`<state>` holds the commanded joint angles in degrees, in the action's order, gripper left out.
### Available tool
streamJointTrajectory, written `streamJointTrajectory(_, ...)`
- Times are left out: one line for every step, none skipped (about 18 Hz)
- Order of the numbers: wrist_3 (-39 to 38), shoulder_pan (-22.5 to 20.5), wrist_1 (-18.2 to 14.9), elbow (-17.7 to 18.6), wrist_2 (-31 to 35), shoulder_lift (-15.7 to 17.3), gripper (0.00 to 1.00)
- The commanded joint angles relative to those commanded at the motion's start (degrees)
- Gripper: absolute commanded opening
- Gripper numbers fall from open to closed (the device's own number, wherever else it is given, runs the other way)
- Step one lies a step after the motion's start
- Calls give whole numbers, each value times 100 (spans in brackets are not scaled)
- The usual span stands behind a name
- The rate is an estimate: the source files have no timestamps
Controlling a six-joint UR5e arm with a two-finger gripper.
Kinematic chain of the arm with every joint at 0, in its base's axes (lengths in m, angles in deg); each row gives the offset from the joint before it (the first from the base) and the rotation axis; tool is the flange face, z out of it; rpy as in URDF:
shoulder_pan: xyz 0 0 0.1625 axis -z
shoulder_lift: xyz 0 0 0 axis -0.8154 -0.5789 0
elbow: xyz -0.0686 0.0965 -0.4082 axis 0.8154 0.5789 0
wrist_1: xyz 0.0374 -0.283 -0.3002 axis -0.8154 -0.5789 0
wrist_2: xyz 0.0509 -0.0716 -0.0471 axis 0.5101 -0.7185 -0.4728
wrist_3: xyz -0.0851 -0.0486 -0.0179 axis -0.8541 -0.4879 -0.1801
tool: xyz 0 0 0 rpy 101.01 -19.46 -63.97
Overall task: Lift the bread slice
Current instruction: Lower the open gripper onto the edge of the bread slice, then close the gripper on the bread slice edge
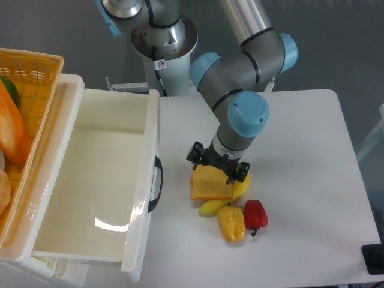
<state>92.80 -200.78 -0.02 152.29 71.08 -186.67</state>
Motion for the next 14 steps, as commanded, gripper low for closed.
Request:
streamJointTrajectory(9,-9,0,0,44,-26,100)
streamJointTrajectory(0,-35,0,0,88,-44,100)
streamJointTrajectory(-17,-53,9,0,115,-70,100)
streamJointTrajectory(-18,-70,9,-9,141,-79,100)
streamJointTrajectory(-18,-105,0,-9,141,-79,100)
streamJointTrajectory(-9,-140,0,0,141,-79,100)
streamJointTrajectory(-9,-176,0,0,141,-88,100)
streamJointTrajectory(0,-185,0,0,141,-88,100)
streamJointTrajectory(0,-202,0,0,141,-88,100)
streamJointTrajectory(0,-228,0,0,141,-97,100)
streamJointTrajectory(0,-255,0,0,141,-105,100)
streamJointTrajectory(9,-264,0,0,141,-132,100)
streamJointTrajectory(0,-264,0,0,141,-149,100)
streamJointTrajectory(0,-264,0,0,141,-210,100)
